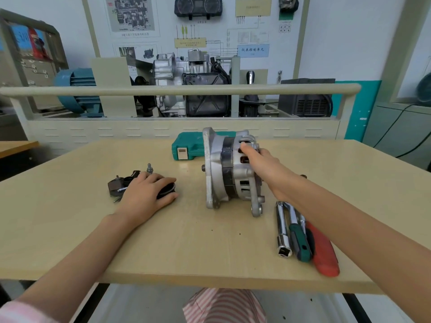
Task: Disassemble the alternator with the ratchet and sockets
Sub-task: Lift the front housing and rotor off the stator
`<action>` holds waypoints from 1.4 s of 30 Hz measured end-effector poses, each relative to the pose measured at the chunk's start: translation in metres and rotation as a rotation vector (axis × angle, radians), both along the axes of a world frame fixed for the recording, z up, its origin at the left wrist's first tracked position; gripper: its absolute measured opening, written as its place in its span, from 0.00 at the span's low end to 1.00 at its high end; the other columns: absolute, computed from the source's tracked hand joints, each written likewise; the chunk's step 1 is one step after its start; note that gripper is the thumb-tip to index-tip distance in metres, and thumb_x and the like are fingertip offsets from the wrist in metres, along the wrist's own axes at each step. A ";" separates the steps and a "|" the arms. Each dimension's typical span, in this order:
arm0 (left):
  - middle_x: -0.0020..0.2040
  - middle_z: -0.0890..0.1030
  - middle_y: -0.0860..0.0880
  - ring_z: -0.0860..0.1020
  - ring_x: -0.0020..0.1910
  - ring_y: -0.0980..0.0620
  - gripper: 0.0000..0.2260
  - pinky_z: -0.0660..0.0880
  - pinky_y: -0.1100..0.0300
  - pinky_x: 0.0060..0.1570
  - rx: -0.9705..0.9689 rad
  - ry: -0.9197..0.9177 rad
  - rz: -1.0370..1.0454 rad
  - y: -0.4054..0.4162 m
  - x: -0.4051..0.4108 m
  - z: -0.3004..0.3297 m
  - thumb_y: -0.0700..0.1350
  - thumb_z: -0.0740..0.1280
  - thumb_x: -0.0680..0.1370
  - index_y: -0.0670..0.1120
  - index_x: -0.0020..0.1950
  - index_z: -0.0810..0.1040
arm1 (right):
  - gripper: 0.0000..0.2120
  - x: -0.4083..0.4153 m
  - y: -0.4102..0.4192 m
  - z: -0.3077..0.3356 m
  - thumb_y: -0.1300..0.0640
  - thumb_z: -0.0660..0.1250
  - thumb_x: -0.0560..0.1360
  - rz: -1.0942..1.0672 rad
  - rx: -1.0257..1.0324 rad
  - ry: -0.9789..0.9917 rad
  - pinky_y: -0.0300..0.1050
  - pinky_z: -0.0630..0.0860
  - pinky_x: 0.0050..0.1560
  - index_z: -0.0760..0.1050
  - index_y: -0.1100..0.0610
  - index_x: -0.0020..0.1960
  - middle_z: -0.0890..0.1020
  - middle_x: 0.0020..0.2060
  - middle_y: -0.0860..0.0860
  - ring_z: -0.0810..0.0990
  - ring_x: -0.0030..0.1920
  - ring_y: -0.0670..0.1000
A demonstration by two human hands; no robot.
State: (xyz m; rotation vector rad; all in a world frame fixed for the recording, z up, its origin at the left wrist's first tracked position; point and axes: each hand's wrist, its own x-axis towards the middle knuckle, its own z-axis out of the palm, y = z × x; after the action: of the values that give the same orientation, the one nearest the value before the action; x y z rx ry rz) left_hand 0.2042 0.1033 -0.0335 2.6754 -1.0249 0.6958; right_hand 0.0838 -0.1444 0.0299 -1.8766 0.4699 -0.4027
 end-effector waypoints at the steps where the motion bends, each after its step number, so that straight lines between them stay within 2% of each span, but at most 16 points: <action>1: 0.61 0.78 0.49 0.71 0.57 0.46 0.21 0.66 0.55 0.59 0.006 -0.008 0.001 0.000 0.000 0.000 0.59 0.63 0.77 0.52 0.67 0.75 | 0.33 -0.003 -0.001 0.000 0.35 0.55 0.75 0.027 0.012 0.015 0.50 0.66 0.63 0.57 0.49 0.74 0.65 0.70 0.53 0.69 0.65 0.56; 3: 0.63 0.76 0.46 0.71 0.61 0.45 0.26 0.64 0.54 0.61 -0.069 -0.008 -0.046 -0.006 -0.008 0.005 0.63 0.58 0.77 0.49 0.69 0.73 | 0.29 -0.011 -0.004 0.003 0.35 0.54 0.76 0.093 0.064 0.007 0.43 0.71 0.54 0.64 0.50 0.71 0.73 0.65 0.53 0.74 0.60 0.51; 5: 0.67 0.73 0.47 0.70 0.64 0.51 0.29 0.63 0.60 0.62 -0.357 0.126 -0.165 -0.020 -0.028 0.014 0.63 0.52 0.77 0.48 0.72 0.69 | 0.24 -0.019 -0.011 0.007 0.38 0.53 0.77 0.066 0.022 -0.022 0.40 0.71 0.42 0.70 0.52 0.65 0.78 0.57 0.51 0.77 0.52 0.48; 8: 0.72 0.67 0.55 0.67 0.61 0.70 0.34 0.64 0.75 0.56 -0.766 0.462 -0.307 -0.049 -0.064 0.025 0.69 0.53 0.75 0.52 0.76 0.59 | 0.21 -0.019 -0.029 0.005 0.46 0.54 0.79 -0.122 -0.119 -0.088 0.50 0.74 0.47 0.73 0.63 0.57 0.79 0.47 0.54 0.76 0.46 0.52; 10: 0.74 0.61 0.54 0.65 0.67 0.63 0.43 0.67 0.61 0.66 -0.858 0.613 -0.295 -0.068 -0.086 0.024 0.75 0.57 0.68 0.54 0.77 0.53 | 0.21 -0.016 -0.038 0.002 0.46 0.56 0.78 -0.269 -0.227 -0.112 0.49 0.70 0.49 0.71 0.64 0.58 0.77 0.52 0.56 0.75 0.51 0.55; 12: 0.75 0.55 0.55 0.58 0.73 0.54 0.52 0.59 0.50 0.72 -0.845 0.655 -0.238 -0.086 -0.104 0.020 0.76 0.63 0.62 0.55 0.77 0.47 | 0.25 -0.009 -0.039 0.002 0.40 0.54 0.78 -0.195 -0.285 -0.051 0.49 0.67 0.58 0.68 0.59 0.64 0.72 0.62 0.55 0.72 0.59 0.54; 15: 0.74 0.58 0.50 0.56 0.73 0.52 0.53 0.56 0.49 0.74 -0.823 0.492 -0.170 -0.105 -0.111 0.014 0.68 0.70 0.64 0.48 0.78 0.45 | 0.27 0.001 -0.024 0.004 0.40 0.43 0.80 0.076 -0.095 0.012 0.46 0.66 0.59 0.69 0.54 0.65 0.74 0.63 0.51 0.74 0.56 0.48; 20: 0.72 0.63 0.52 0.61 0.71 0.52 0.46 0.60 0.44 0.71 -0.680 0.536 -0.252 -0.086 -0.078 0.020 0.72 0.59 0.63 0.53 0.76 0.50 | 0.34 -0.006 -0.020 0.001 0.35 0.38 0.77 0.034 -0.327 0.085 0.49 0.64 0.64 0.62 0.56 0.72 0.69 0.68 0.57 0.69 0.66 0.56; 23: 0.66 0.67 0.61 0.68 0.64 0.64 0.36 0.72 0.60 0.63 -0.696 0.765 -0.449 -0.064 -0.057 0.026 0.73 0.60 0.67 0.63 0.71 0.55 | 0.38 -0.022 -0.018 0.006 0.28 0.41 0.72 0.083 -0.497 0.102 0.46 0.67 0.53 0.67 0.55 0.64 0.74 0.63 0.56 0.73 0.58 0.54; 25: 0.63 0.63 0.69 0.64 0.64 0.64 0.34 0.65 0.78 0.58 -0.687 0.760 -0.424 -0.056 -0.049 0.025 0.71 0.56 0.67 0.65 0.71 0.53 | 0.46 -0.025 -0.020 0.007 0.23 0.42 0.64 0.056 -0.549 0.092 0.50 0.69 0.58 0.65 0.55 0.66 0.71 0.65 0.56 0.72 0.60 0.54; 28: 0.65 0.61 0.65 0.59 0.68 0.63 0.38 0.57 0.66 0.65 -0.738 0.755 -0.390 -0.059 -0.044 0.018 0.72 0.54 0.67 0.61 0.75 0.53 | 0.54 -0.019 -0.021 0.002 0.22 0.47 0.59 0.138 -0.378 0.042 0.53 0.58 0.71 0.47 0.53 0.76 0.55 0.74 0.54 0.59 0.72 0.54; 30: 0.65 0.60 0.64 0.57 0.68 0.65 0.34 0.53 0.63 0.66 -0.751 0.738 -0.381 -0.064 -0.044 0.016 0.71 0.52 0.70 0.62 0.74 0.53 | 0.52 -0.011 -0.020 -0.008 0.22 0.52 0.60 0.282 -0.200 -0.030 0.50 0.62 0.70 0.50 0.50 0.76 0.62 0.73 0.53 0.65 0.69 0.50; 33: 0.57 0.62 0.72 0.59 0.58 0.80 0.18 0.53 0.78 0.58 -0.747 0.674 -0.363 -0.066 -0.049 0.018 0.68 0.51 0.72 0.72 0.62 0.57 | 0.49 0.001 -0.019 -0.016 0.21 0.57 0.60 0.306 -0.069 -0.088 0.55 0.68 0.67 0.63 0.52 0.71 0.74 0.65 0.52 0.74 0.63 0.51; 37: 0.48 0.70 0.76 0.69 0.49 0.80 0.14 0.64 0.81 0.48 -0.801 0.683 -0.354 -0.067 -0.055 0.026 0.69 0.53 0.71 0.68 0.54 0.66 | 0.37 0.005 -0.016 -0.013 0.25 0.56 0.64 0.282 -0.035 -0.127 0.45 0.78 0.54 0.74 0.49 0.61 0.83 0.52 0.48 0.82 0.52 0.47; 40: 0.55 0.80 0.58 0.78 0.55 0.59 0.30 0.73 0.56 0.60 -0.825 0.830 -0.336 -0.071 -0.048 0.034 0.73 0.53 0.68 0.58 0.61 0.73 | 0.47 0.007 -0.014 -0.006 0.20 0.55 0.58 0.262 -0.001 -0.019 0.53 0.70 0.64 0.70 0.47 0.67 0.79 0.61 0.49 0.77 0.60 0.50; 42: 0.56 0.82 0.49 0.81 0.54 0.47 0.34 0.74 0.46 0.60 -0.791 1.023 -0.308 -0.072 -0.043 0.045 0.74 0.53 0.68 0.54 0.63 0.75 | 0.49 0.011 -0.014 0.004 0.19 0.53 0.57 0.233 0.021 0.085 0.56 0.67 0.67 0.68 0.46 0.69 0.75 0.65 0.51 0.74 0.64 0.54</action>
State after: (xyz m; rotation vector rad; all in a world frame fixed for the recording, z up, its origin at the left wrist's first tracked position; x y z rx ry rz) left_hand 0.1611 0.0312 0.0111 1.7061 -0.6232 -0.3024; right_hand 0.0945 -0.1586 0.0340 -1.9078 0.3049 -0.1629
